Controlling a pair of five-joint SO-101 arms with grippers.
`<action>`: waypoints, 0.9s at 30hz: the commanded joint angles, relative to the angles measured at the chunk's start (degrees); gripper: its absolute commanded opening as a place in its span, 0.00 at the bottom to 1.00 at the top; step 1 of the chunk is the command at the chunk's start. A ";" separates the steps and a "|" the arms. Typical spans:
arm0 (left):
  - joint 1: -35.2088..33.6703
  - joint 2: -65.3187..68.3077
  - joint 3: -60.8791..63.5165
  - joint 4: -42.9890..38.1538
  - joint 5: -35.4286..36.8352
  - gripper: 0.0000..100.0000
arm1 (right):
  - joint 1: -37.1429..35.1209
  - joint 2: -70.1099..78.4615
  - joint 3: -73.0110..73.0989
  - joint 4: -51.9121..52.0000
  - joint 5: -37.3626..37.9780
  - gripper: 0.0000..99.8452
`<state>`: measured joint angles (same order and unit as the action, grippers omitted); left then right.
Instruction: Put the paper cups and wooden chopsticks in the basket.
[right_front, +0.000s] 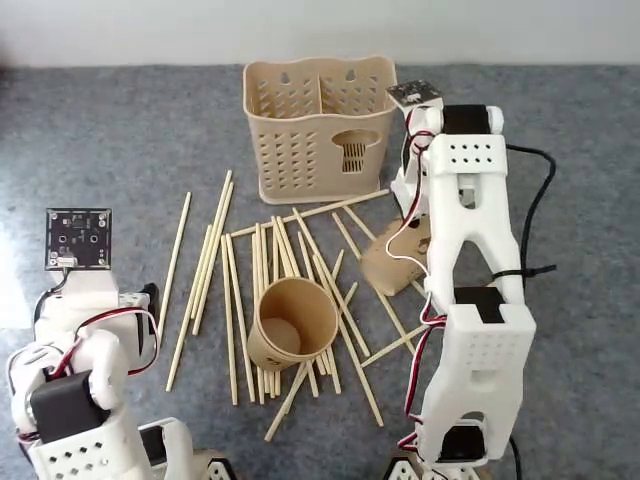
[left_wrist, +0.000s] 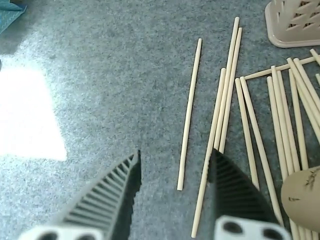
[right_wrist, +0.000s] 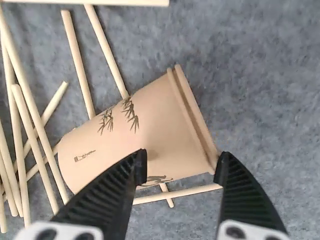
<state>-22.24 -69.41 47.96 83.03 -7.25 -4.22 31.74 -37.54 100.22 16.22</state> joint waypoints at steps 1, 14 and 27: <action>0.00 0.26 -0.22 0.18 -0.44 0.21 | 0.13 -3.38 -2.29 2.59 0.44 0.13; 0.00 0.26 -0.22 0.18 -0.44 0.21 | 0.13 -5.58 3.87 2.59 0.62 0.20; 0.00 0.18 0.04 0.18 -0.44 0.21 | -2.15 -2.68 5.27 2.59 1.05 0.18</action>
<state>-22.24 -69.41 48.13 83.03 -7.25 -5.01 29.63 -32.44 100.31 16.31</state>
